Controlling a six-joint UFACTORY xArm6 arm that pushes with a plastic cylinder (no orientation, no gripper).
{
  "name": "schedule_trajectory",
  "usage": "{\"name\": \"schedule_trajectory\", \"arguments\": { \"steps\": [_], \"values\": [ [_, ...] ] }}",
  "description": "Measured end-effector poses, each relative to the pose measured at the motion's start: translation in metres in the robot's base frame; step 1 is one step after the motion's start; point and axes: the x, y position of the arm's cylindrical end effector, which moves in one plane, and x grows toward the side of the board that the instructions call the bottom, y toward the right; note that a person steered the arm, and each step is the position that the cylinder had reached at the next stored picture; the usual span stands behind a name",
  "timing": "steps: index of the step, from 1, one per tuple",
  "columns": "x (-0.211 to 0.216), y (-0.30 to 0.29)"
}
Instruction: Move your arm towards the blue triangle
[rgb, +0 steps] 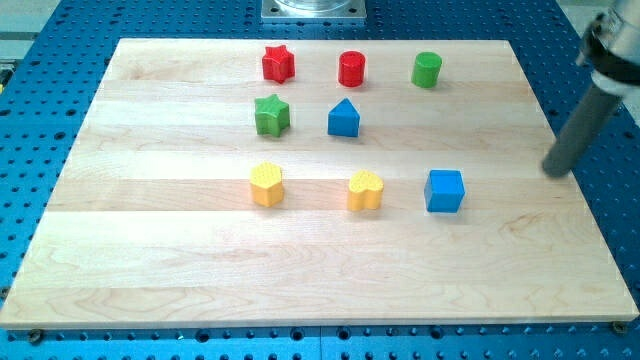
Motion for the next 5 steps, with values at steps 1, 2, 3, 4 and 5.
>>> {"name": "schedule_trajectory", "arguments": {
  "steps": [1, 2, 3, 4, 5],
  "values": [
    [-0.0588, -0.0025],
    [-0.0656, -0.0025],
    [-0.0681, -0.0025],
    [-0.0685, -0.0025],
    [-0.0685, -0.0025]
  ]
}}
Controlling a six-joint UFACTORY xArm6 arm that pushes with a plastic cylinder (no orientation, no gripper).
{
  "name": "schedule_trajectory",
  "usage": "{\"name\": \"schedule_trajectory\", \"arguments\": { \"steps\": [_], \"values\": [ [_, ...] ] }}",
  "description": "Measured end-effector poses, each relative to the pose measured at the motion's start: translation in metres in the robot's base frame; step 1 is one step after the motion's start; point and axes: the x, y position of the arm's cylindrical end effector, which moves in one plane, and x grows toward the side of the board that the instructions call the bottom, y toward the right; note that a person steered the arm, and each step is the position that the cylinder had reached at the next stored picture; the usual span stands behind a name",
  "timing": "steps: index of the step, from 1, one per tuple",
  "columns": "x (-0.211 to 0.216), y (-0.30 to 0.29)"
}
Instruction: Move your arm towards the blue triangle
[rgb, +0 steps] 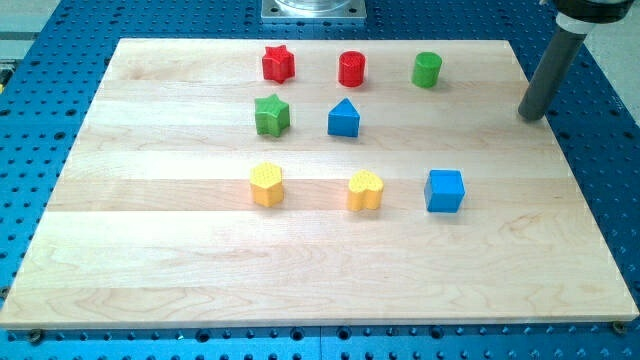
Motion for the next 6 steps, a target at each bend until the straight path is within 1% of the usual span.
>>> {"name": "schedule_trajectory", "arguments": {
  "steps": [3, 6],
  "values": [
    [0.0, -0.009],
    [0.0, -0.039]
  ]
}}
